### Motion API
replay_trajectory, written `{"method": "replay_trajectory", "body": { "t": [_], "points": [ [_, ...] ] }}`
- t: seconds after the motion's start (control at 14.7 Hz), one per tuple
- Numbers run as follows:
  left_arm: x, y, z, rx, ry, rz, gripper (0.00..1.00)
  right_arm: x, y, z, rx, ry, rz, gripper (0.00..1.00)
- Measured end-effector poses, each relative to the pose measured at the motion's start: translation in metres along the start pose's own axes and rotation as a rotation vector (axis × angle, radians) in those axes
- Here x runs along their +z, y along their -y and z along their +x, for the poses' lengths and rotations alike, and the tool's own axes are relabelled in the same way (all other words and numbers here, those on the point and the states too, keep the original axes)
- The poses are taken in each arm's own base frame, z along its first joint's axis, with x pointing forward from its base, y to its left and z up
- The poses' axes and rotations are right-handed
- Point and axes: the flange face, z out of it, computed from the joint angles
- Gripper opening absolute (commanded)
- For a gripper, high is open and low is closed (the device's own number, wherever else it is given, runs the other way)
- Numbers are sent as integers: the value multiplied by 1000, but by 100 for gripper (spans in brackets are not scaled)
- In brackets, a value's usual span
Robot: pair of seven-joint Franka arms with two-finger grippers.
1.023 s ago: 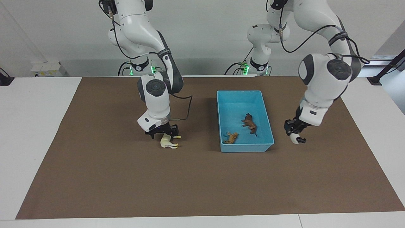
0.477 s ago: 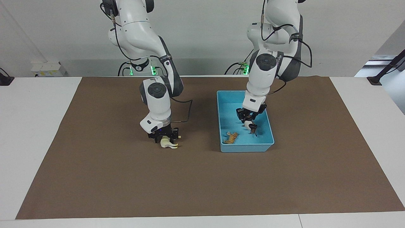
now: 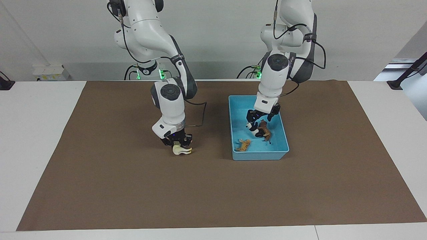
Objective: Put all toys into storage box
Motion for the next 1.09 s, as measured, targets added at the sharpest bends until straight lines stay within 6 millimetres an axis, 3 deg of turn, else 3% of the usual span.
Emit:
{"method": "replay_trajectory", "body": {
  "t": [0.14,0.34,0.48,0.61,0.68,0.82,1.02,1.09],
  "points": [
    [-36,23,31,39,-14,-3,100,-43,6,16,3,21,-8,0],
    [-99,75,81,93,-26,3,100,-145,23,30,48,39,32,0],
    [-128,105,100,107,-13,12,100,-213,53,22,120,45,100,0],
    [-146,121,104,104,23,28,100,-259,106,4,182,23,205,0],
    [-153,124,101,111,44,36,100,-269,139,-7,195,3,268,0],
    [-164,132,89,149,90,53,100,-269,200,-30,214,-38,364,0],
    [-182,139,77,173,104,41,100,-234,250,-50,191,-44,379,0],
    [-187,141,78,168,101,14,100,-216,262,-53,182,-45,376,99]
  ]
}}
